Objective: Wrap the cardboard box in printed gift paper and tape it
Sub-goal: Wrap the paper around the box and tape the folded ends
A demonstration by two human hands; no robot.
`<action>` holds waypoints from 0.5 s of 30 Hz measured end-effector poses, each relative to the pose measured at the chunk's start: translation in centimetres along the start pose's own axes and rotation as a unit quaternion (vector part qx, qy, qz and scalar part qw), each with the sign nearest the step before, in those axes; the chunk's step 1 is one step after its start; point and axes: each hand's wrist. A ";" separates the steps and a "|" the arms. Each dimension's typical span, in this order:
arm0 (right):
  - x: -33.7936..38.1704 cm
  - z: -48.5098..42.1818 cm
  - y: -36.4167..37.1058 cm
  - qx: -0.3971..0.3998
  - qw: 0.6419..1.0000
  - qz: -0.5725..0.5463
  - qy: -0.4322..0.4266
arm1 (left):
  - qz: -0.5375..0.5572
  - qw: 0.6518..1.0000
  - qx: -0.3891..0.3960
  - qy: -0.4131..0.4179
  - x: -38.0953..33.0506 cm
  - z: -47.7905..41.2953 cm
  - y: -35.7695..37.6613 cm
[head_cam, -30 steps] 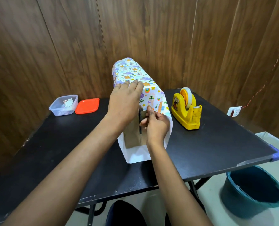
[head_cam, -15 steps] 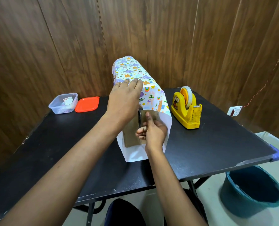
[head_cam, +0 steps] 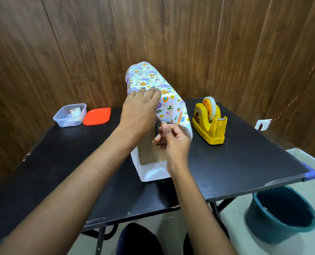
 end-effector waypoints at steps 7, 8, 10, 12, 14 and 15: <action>-1.0 -1.2 0.4 -0.046 0.998 -0.047 0.011 | -0.004 1.000 0.006 0.002 0.0 0.0 0.1; -1.0 -1.4 0.5 -0.054 0.997 -0.058 0.013 | -0.006 1.000 0.008 0.004 0.0 0.0 0.1; -1.0 -1.6 0.6 -0.062 0.995 -0.077 0.017 | -0.007 1.000 0.010 0.004 0.0 0.0 0.0; -1.0 -1.8 0.8 -0.065 0.995 -0.078 0.017 | -0.006 1.000 0.012 0.003 0.0 0.0 0.0; -1.0 -1.6 0.7 -0.062 0.995 -0.072 0.014 | -0.003 1.000 0.012 0.002 0.0 0.0 0.0; -1.1 -1.5 0.5 -0.056 0.996 -0.068 0.013 | -0.002 1.000 0.012 0.002 0.0 0.1 -0.1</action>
Point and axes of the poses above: each hand's wrist, its own z-axis away from the middle knuckle, its own y-axis out of the palm, x = y × z, and after that the axes turned 9 degrees about x, right-handed
